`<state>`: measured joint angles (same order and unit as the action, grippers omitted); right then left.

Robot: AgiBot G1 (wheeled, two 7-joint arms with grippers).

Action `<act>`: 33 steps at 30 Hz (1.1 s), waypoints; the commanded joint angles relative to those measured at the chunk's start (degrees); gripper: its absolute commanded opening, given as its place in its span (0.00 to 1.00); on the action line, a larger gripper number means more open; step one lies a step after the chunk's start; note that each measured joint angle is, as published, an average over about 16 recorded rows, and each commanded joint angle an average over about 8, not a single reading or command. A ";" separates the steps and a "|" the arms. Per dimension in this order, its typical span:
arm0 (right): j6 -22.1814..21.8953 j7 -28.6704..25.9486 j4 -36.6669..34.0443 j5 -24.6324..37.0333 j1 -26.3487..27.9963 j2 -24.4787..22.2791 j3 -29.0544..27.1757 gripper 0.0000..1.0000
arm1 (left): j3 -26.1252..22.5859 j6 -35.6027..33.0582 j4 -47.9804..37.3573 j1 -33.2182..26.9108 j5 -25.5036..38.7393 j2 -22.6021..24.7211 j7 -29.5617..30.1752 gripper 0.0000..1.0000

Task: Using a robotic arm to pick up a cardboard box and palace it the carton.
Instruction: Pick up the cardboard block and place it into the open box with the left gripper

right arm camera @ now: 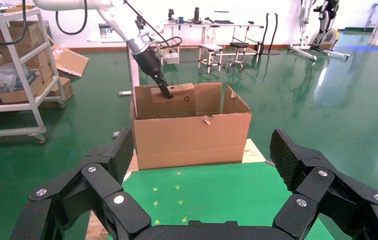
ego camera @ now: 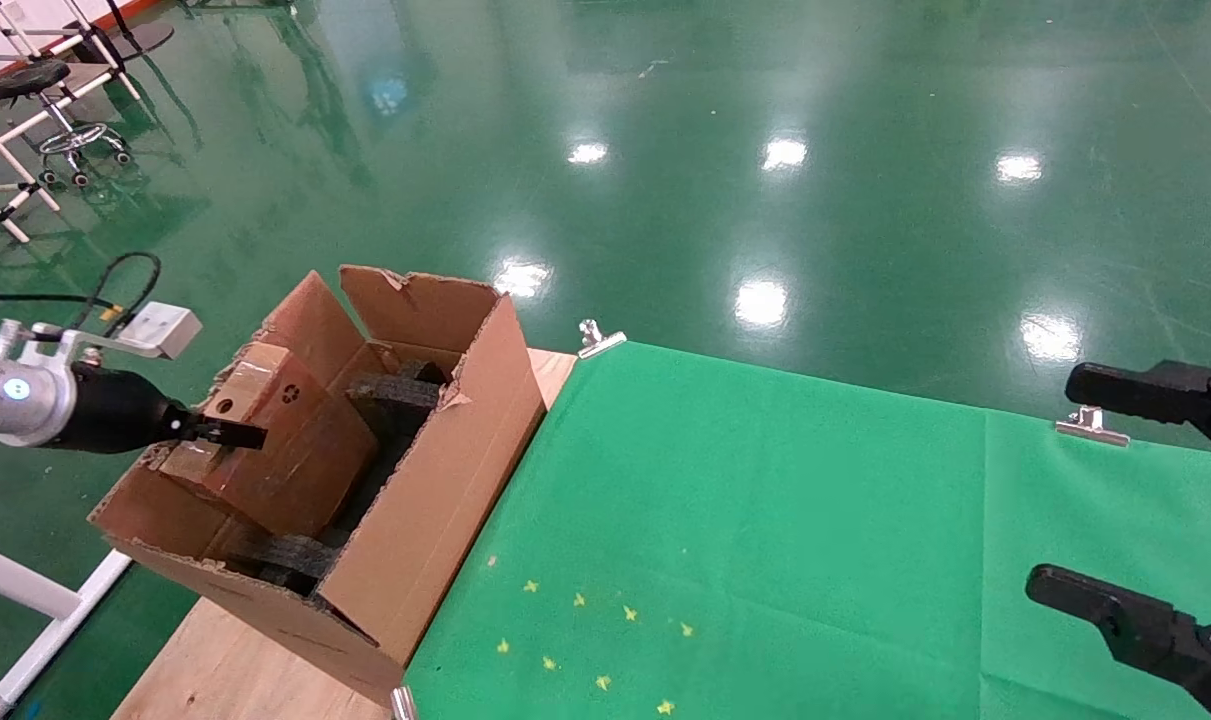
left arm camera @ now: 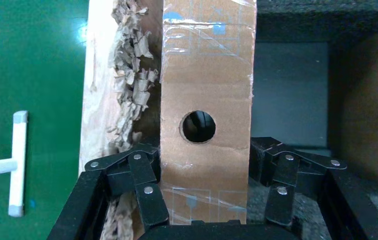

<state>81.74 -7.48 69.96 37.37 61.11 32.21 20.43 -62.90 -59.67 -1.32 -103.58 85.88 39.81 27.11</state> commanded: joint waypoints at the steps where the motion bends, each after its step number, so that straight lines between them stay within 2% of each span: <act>1: 0.00 0.00 0.00 0.00 0.00 0.00 0.00 1.00 | 0.12 1.05 -0.04 0.84 -0.17 0.43 0.24 0.00; 20: 0.00 0.00 0.00 0.00 0.00 0.00 0.00 1.00 | 1.11 9.77 0.20 9.28 -1.52 4.10 2.09 0.00; 21: 0.00 0.00 0.00 0.00 0.00 0.00 0.00 1.00 | 1.13 10.09 0.17 9.56 -1.55 4.18 2.24 0.03; 22: 0.00 0.00 0.00 0.00 0.00 0.00 0.00 1.00 | 1.14 10.35 0.14 9.77 -1.57 4.24 2.36 0.13; 28: -0.01 0.00 -0.01 0.00 -0.01 -0.01 0.00 1.00 | 1.36 11.65 0.09 10.73 -1.92 4.58 3.19 0.88; 29: -0.01 0.00 -0.01 0.00 -0.01 -0.01 0.00 1.00 | 1.39 11.76 0.09 10.80 -1.97 4.61 3.25 0.97; 33: -0.01 0.00 -0.01 0.00 -0.01 -0.01 0.00 1.00 | 1.39 11.81 0.05 10.80 -1.98 4.62 3.23 1.00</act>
<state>81.73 -7.48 69.94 37.37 61.10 32.20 20.43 -61.52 -47.91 -1.26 -92.83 83.93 44.41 30.30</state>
